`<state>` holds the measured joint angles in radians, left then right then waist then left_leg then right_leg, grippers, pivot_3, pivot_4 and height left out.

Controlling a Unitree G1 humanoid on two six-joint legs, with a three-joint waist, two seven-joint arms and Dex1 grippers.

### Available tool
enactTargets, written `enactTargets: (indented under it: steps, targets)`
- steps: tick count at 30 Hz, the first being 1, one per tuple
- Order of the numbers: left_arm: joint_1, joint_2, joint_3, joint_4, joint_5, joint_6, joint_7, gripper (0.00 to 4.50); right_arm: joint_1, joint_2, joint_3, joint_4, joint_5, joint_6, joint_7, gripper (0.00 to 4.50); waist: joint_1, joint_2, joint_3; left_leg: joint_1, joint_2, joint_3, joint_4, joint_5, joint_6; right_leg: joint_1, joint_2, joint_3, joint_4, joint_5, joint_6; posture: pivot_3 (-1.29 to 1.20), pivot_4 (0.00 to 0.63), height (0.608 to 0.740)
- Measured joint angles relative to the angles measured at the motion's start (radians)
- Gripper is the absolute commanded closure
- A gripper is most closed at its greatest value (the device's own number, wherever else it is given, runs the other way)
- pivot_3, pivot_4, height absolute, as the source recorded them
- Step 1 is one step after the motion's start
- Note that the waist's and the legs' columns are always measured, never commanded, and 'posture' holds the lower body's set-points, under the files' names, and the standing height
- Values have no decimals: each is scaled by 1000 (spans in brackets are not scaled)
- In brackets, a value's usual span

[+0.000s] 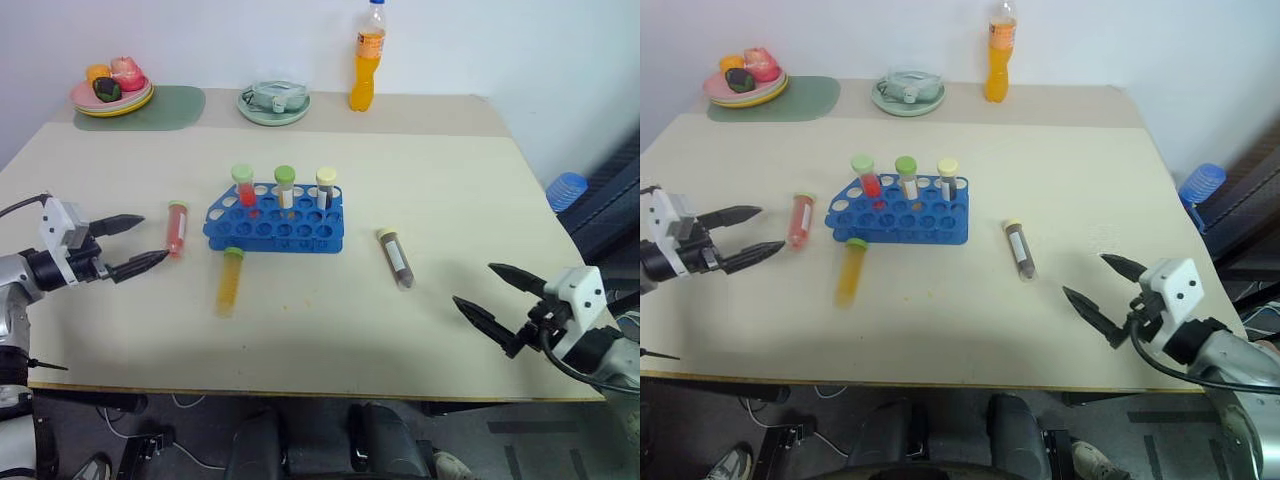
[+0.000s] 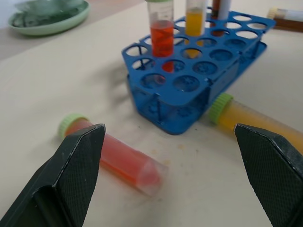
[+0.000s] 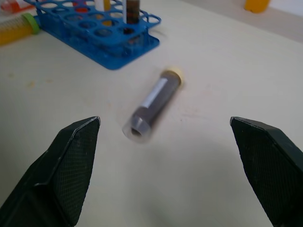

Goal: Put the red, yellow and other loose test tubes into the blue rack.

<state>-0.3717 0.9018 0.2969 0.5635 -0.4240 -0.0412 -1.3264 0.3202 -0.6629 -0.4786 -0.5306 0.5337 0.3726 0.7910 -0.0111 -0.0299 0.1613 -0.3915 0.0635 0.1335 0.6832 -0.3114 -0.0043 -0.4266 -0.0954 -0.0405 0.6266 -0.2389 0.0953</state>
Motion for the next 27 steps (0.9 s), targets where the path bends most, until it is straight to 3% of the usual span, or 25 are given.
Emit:
enactTargets:
  steps: [12,17,22,27]
  targets:
    - [-23,-29,-8,-13,1,3,4,48,10,4,7,42,-22,-60,15,0,0,0,0,0,0,0,0,0,0,0,0,0,0,1,2,0,150,740]
    - [-78,-44,-30,-1,1,-20,-34,48,-51,0,50,39,-28,-36,-11,0,-1,0,0,0,0,0,0,0,0,0,0,0,1,1,2,0,150,740]
    - [-132,-58,-91,33,41,-102,-97,48,-239,-22,118,1,25,246,-189,0,-4,0,0,0,0,0,1,0,0,-1,0,0,2,1,2,0,150,740]
    - [-202,-99,-148,63,65,-124,-140,48,-579,-10,249,3,94,693,-402,0,-3,1,0,-2,0,0,2,0,0,-3,0,0,2,1,1,0,150,740]
